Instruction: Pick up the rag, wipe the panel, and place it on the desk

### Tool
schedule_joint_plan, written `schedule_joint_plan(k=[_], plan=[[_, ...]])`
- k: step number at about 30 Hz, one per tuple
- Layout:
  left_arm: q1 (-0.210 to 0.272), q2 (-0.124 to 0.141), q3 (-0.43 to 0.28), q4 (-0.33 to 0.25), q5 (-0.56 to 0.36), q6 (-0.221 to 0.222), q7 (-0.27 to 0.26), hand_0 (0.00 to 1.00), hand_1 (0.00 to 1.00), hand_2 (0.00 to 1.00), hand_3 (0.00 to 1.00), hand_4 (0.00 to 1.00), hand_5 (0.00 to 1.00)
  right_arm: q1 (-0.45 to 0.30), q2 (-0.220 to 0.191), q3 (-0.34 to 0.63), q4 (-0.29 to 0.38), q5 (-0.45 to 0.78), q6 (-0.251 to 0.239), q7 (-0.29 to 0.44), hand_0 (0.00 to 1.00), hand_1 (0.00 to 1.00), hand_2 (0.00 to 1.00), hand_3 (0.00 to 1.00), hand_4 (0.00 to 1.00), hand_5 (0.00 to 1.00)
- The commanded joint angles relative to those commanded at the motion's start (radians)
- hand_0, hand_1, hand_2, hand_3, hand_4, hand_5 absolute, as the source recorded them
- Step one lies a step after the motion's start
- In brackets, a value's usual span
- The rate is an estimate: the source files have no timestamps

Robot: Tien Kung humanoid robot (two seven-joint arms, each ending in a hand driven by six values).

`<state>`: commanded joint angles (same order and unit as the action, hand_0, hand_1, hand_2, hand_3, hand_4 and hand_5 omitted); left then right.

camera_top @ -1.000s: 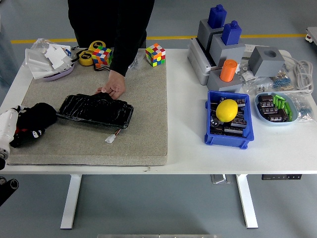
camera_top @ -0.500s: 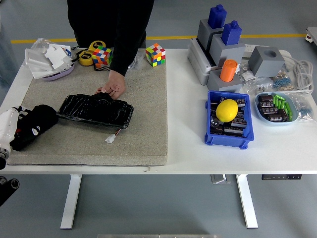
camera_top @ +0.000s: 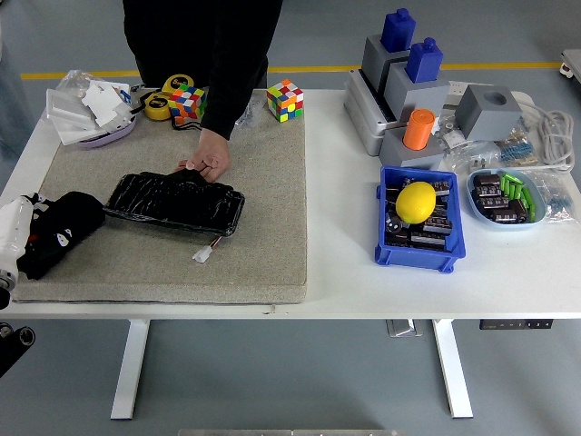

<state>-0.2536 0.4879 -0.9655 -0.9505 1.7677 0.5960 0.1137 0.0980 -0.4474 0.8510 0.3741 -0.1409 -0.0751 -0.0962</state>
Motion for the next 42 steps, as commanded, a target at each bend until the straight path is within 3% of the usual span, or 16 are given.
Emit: schedule_joint_plan(k=[19, 32, 42], plan=[[-0.036, 0.039, -0.047, -0.044, 0.014, -0.008, 0.015, 0.244, 0.213, 0.417, 0.62, 0.592, 0.102, 0.009, 0.003, -0.003, -0.001, 0.001, 0.0, 0.003, 0.724, 0.635, 0.677, 0.638, 0.998, 0.632], [-0.073, 0.01, -0.042, -0.081, 0.018, -0.013, 0.042, 0.233, 0.195, 0.417, 0.624, 0.548, 0.061, 0.01, 0.003, -0.009, -0.009, 0.0, 0.004, 0.003, 0.724, 0.636, 0.677, 0.638, 0.998, 0.633], [-0.084, -0.034, -0.017, -0.065, 0.004, -0.007, 0.042, 0.226, 0.183, 0.411, 0.627, 0.539, 0.062, 0.01, 0.005, -0.014, -0.011, -0.006, 0.002, 0.005, 0.724, 0.636, 0.677, 0.638, 0.998, 0.635]])
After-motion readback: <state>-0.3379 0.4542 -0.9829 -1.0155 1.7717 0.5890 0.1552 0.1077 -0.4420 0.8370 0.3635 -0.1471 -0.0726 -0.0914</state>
